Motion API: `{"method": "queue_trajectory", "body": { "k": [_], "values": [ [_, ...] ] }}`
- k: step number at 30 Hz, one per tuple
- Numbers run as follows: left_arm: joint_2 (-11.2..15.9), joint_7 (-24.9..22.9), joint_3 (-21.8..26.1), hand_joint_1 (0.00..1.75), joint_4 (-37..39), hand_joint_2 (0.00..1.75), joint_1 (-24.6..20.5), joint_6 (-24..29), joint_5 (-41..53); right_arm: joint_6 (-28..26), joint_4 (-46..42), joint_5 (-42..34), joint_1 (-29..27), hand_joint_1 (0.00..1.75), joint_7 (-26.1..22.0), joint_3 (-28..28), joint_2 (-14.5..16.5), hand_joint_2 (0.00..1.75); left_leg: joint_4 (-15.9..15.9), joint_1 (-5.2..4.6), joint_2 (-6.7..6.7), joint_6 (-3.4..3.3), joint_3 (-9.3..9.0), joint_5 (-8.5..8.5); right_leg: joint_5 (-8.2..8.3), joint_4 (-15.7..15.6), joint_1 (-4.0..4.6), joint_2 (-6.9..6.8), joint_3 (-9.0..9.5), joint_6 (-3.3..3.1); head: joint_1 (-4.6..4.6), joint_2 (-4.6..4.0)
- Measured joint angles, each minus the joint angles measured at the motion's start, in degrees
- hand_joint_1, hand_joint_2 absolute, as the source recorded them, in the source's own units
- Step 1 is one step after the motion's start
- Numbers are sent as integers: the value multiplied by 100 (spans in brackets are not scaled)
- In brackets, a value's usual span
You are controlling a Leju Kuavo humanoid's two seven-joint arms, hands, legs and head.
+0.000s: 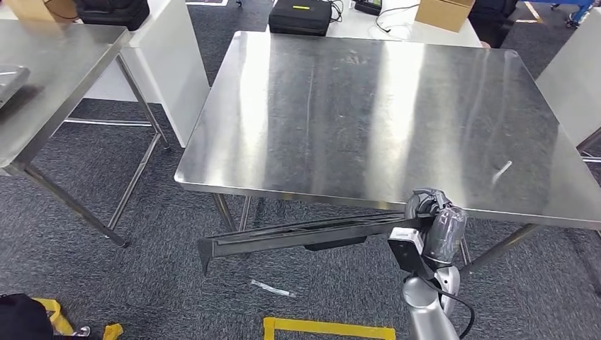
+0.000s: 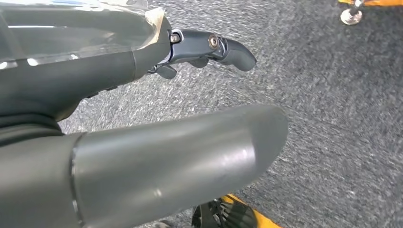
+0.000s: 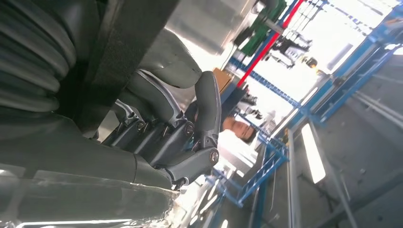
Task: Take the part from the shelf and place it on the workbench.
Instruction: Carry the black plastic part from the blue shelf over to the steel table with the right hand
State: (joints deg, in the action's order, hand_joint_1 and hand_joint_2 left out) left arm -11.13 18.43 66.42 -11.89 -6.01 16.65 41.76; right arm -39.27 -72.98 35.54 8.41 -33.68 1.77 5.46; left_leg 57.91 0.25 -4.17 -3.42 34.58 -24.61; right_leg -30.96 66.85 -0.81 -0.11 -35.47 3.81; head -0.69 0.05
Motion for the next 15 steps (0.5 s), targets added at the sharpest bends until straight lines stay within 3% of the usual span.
{"method": "queue_trajectory", "body": {
  "k": [1,3,5,7,15],
  "values": [
    [2,-2,0,0,0,0,3,0,6,-1,11,-28,17,175,-19,-1,-8,175,16,-8,-48,26,1,-7,171,-415,-13,25,171,37,0,0],
    [6,1,0,0,0,0,3,-1,15,-1,35,-69,37,175,-56,-2,-17,175,43,-29,-93,72,23,-26,348,-875,-32,71,358,9,4,0],
    [12,3,0,0,0,0,11,-1,26,-1,59,-76,38,175,-71,4,-27,175,50,-39,-89,38,42,-25,374,-910,-27,84,365,-60,9,-1],
    [15,2,0,0,0,0,16,-2,43,-1,74,-78,37,175,-76,14,-36,175,37,-33,-69,-9,34,-15,385,-911,-13,98,362,-78,9,-1],
    [22,-133,-13,0,0,0,13,-10,127,-1,87,31,-72,175,-67,26,-34,175,26,-17,-37,-4,17,-25,384,-911,-10,119,361,-107,10,0]
  ]
}}
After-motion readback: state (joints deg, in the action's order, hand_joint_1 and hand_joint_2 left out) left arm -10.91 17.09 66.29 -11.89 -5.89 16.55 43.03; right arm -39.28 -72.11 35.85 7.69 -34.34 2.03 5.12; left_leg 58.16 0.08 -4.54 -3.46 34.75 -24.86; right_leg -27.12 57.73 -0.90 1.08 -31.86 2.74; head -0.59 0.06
